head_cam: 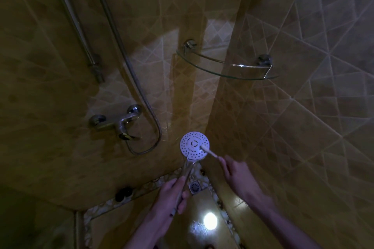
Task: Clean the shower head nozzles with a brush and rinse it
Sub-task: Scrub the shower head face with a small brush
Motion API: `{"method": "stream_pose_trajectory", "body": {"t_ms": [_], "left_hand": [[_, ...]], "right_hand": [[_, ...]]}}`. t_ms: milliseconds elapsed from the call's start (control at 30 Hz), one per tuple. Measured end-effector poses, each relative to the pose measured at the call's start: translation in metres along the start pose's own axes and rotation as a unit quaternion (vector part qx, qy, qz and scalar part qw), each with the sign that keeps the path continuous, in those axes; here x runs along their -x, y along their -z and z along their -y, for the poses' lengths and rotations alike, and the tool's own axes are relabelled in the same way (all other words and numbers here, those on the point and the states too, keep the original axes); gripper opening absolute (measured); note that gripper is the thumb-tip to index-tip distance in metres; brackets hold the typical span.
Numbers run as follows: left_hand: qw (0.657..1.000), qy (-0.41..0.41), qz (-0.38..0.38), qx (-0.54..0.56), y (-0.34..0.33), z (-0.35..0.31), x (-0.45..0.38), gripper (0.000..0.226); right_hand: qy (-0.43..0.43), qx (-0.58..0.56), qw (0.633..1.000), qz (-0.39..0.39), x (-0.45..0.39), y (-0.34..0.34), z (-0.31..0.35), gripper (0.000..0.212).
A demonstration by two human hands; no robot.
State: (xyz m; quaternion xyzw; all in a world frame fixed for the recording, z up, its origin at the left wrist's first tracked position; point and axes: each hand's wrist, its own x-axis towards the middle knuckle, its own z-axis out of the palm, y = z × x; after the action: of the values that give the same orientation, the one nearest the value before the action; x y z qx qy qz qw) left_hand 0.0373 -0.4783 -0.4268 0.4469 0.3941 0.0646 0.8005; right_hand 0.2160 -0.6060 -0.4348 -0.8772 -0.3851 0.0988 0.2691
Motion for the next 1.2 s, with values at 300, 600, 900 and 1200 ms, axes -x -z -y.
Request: {"method": "stream_pose_trajectory", "body": {"t_ms": [300, 600, 900, 1200], "left_hand": [[1.000, -0.017, -0.001, -0.018, -0.003, 0.001, 0.002, 0.021], [1.000, -0.017, 0.000, -0.021, -0.002, 0.000, 0.002, 0.022], [0.999, -0.015, 0.008, -0.028, 0.000, 0.002, 0.004, 0.021], [0.999, -0.018, -0.003, -0.029, 0.000, 0.010, 0.002, 0.021]], "right_hand": [[-0.040, -0.085, 0.995, -0.028, -0.014, 0.007, 0.002, 0.032], [0.003, 0.024, 0.999, -0.031, -0.005, 0.000, 0.003, 0.041], [-0.017, -0.023, 1.000, -0.005, 0.003, -0.001, -0.002, 0.045], [-0.054, -0.018, 0.998, -0.006, 0.000, -0.009, -0.002, 0.047]]}}
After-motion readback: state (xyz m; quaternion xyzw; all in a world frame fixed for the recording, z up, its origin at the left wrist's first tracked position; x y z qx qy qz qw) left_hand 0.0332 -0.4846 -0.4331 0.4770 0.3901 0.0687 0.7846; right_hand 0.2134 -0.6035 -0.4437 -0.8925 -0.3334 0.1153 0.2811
